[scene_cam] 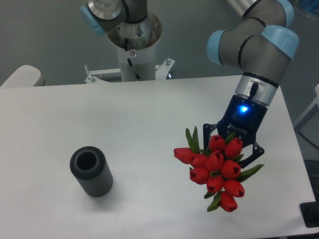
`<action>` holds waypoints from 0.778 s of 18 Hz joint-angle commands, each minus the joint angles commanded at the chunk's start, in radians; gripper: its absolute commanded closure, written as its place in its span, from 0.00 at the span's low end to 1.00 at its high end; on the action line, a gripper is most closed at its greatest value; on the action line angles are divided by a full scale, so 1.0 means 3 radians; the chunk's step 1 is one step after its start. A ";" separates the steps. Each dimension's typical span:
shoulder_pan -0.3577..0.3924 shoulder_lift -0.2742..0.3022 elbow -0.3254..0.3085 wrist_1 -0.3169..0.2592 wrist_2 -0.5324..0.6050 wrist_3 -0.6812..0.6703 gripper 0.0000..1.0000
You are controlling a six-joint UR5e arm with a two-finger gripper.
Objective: Place the flowers on the table
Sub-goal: 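Carry the red tulip bunch in the gripper toward the table center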
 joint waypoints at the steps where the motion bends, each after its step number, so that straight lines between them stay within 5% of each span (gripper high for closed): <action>1: -0.0010 0.0010 -0.0025 0.0000 0.0041 0.0025 0.63; 10: -0.0036 0.0281 -0.0312 -0.0026 0.0337 0.0036 0.64; 14: -0.0087 0.0434 -0.0419 -0.0031 0.0756 0.0102 0.64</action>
